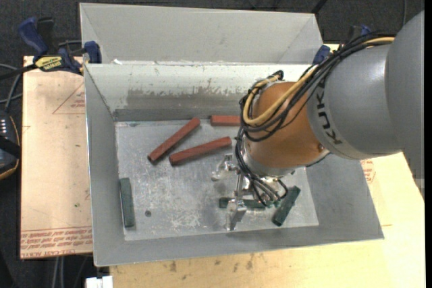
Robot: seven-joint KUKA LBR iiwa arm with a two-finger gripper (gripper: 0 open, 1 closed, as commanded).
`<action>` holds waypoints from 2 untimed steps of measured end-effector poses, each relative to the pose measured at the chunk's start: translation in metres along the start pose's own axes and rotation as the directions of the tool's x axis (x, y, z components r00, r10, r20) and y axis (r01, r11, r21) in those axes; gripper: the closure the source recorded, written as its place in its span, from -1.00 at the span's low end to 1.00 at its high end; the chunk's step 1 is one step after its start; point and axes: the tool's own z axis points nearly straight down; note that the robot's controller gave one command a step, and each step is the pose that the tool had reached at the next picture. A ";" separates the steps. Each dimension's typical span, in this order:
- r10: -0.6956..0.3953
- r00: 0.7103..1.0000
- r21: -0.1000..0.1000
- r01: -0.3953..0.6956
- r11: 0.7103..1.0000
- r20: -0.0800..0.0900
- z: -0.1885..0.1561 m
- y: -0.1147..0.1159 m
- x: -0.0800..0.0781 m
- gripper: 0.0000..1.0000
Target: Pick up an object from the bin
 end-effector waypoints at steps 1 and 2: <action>0.203 0.979 -0.007 -0.203 0.979 0.022 0.023 -0.046 -0.007 1.00; 0.203 0.979 -0.007 -0.203 0.979 0.022 0.023 -0.046 -0.007 1.00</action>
Offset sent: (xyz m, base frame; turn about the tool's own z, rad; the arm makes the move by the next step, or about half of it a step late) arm 0.0000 0.0000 0.0000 0.0000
